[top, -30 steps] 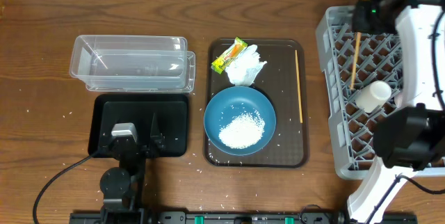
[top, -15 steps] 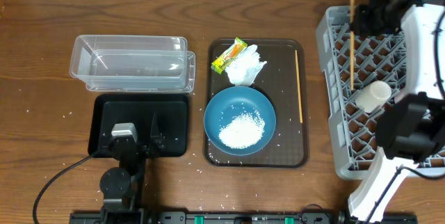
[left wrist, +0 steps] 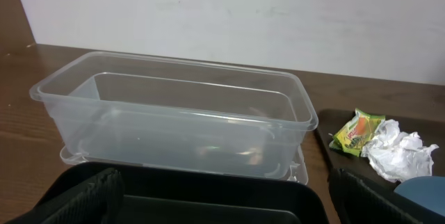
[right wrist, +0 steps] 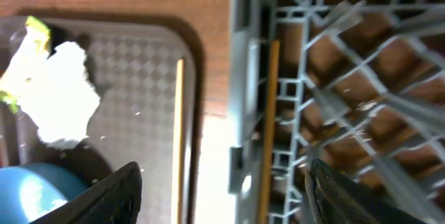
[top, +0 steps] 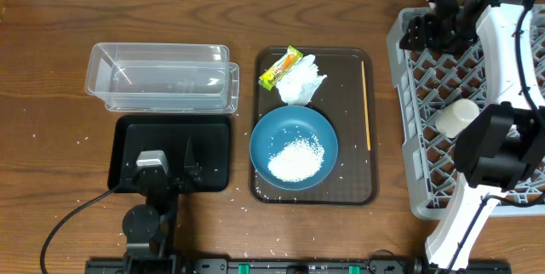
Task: Sort waste into correct bins and load items into the dishwasher rack
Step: 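Return the right gripper to the tray and grasp the second chopstick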
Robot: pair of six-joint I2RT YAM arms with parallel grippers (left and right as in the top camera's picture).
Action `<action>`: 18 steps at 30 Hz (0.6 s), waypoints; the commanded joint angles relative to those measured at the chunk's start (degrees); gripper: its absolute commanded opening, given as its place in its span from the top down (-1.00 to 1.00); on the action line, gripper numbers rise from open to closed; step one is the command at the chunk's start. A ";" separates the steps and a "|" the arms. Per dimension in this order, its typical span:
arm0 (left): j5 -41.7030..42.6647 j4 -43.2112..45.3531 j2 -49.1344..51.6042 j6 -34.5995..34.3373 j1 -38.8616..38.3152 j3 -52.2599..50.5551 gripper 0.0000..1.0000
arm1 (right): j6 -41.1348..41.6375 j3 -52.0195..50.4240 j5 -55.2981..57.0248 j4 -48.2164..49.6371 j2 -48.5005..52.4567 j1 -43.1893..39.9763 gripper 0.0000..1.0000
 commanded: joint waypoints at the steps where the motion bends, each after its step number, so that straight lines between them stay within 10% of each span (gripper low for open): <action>1: -0.70 -2.05 -0.35 0.33 0.24 -1.09 -0.94 | 1.20 0.00 -4.83 -1.81 -0.20 2.49 -0.48; 18: -0.70 -2.05 -0.35 0.33 0.24 -1.09 -0.93 | 15.19 -5.88 23.56 1.97 -0.17 19.02 0.00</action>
